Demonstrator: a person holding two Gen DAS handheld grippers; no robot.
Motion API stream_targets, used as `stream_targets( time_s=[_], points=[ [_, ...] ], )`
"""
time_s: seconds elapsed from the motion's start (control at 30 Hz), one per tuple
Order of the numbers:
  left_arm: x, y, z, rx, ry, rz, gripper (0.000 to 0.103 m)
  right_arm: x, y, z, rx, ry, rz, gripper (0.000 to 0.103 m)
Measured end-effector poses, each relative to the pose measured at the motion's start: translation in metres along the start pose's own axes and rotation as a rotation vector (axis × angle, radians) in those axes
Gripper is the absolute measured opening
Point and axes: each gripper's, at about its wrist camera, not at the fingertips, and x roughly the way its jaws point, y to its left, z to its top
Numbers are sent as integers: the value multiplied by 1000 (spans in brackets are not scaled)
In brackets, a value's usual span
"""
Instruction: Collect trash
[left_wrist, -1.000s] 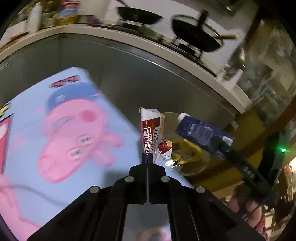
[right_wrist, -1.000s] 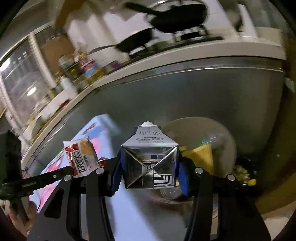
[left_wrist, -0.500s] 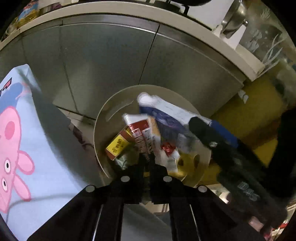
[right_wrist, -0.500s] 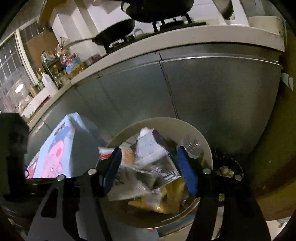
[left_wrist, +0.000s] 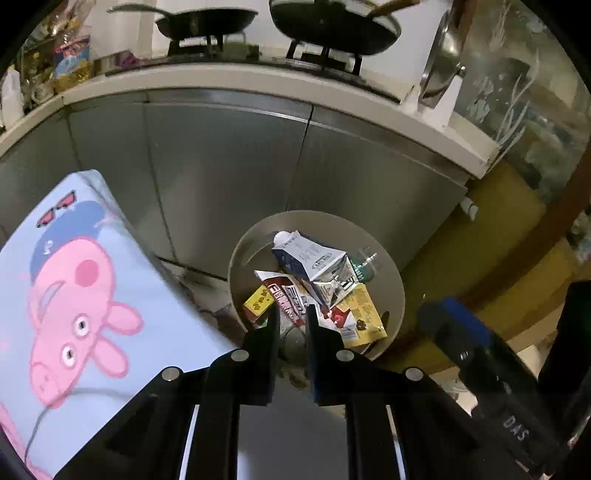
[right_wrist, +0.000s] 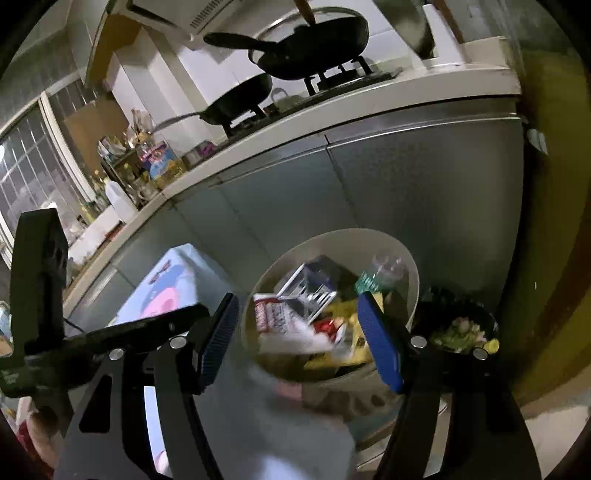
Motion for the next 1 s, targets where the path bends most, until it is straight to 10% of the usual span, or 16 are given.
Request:
stream_targets(
  time_s=[0.67,0.9,1.0],
  points=[
    [-142,-7,-85,64,-173,163,26,-138,55,-75,93,-16,57,67],
    [-177,-1,-104,46,-247,200,66,-160,85,-83,57,-11,98,67],
    [-187,-3,-110,58,-267,213,66,-166,93,-86,43,-4,100,67]
  ],
)
